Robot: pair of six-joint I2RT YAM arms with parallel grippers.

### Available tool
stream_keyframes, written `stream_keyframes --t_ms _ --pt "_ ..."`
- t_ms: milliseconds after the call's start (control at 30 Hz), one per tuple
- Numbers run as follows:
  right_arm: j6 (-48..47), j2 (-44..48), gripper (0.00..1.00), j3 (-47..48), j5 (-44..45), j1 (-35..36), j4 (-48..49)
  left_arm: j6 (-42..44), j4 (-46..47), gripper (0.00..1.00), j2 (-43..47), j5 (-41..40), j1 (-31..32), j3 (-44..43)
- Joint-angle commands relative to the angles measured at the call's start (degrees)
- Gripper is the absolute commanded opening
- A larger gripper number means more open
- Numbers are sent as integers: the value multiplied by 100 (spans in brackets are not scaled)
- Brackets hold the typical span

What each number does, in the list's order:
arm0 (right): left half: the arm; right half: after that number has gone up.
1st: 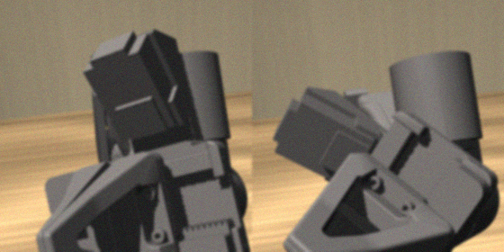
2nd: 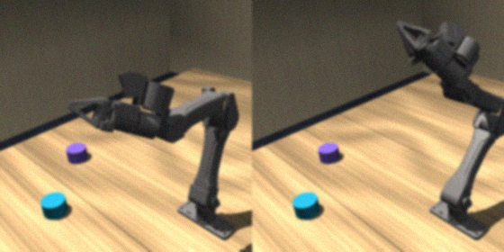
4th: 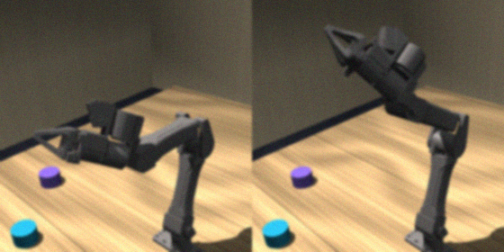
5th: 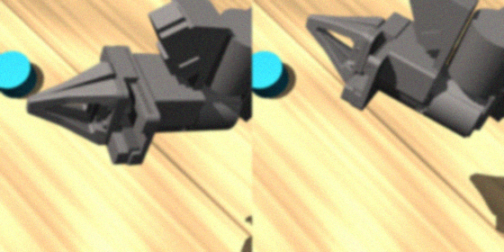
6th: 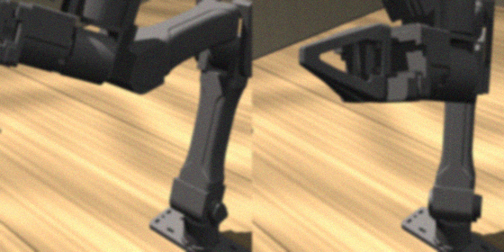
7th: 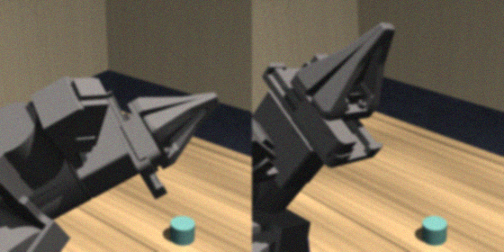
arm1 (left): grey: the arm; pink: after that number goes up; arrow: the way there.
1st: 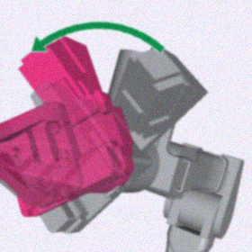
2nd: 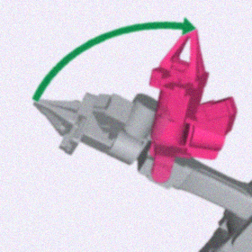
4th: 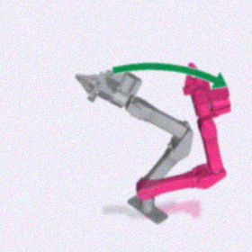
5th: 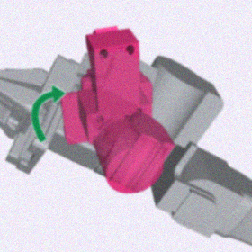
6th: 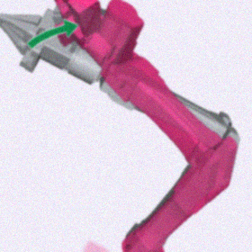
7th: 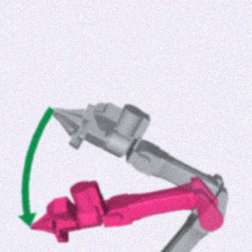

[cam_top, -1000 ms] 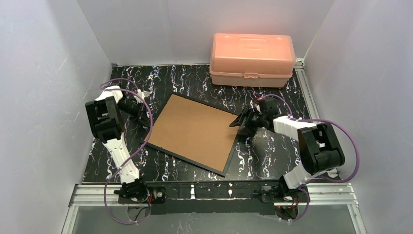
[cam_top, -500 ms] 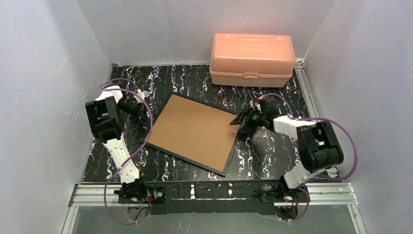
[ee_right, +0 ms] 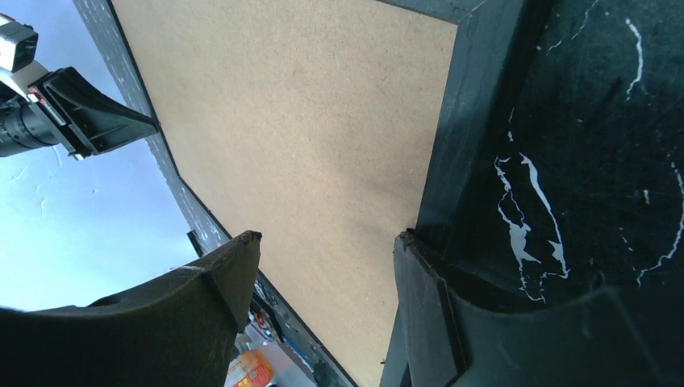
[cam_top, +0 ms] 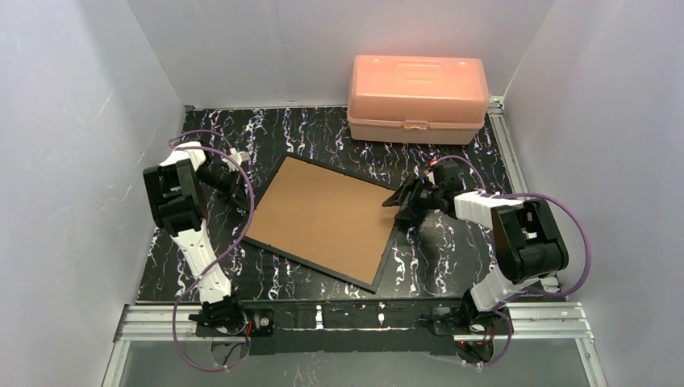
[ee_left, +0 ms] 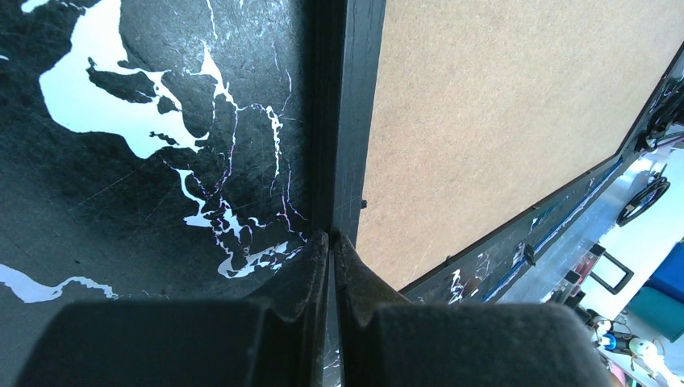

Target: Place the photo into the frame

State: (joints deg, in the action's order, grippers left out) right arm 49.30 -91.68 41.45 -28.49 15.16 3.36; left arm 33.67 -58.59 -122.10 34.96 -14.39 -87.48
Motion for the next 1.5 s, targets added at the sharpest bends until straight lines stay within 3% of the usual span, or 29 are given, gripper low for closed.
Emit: stream_keyframes --t_ms 0,567,933,1233,1467 --pt "-219 -346 70 -185 352 -5 -152 192 128 0 -83 -287 86 190" --pt "-381 -590 66 69 589 50 -826 253 122 0 -66 -212 86 249" --pt "-295 -725 66 160 567 221 -689 290 126 0 -103 -228 86 294" --pt "-196 538 72 787 178 230 -904 287 105 0 23 -365 81 337" --pt "422 1511 73 -448 -96 581 -695 296 63 0 42 -381 68 367"
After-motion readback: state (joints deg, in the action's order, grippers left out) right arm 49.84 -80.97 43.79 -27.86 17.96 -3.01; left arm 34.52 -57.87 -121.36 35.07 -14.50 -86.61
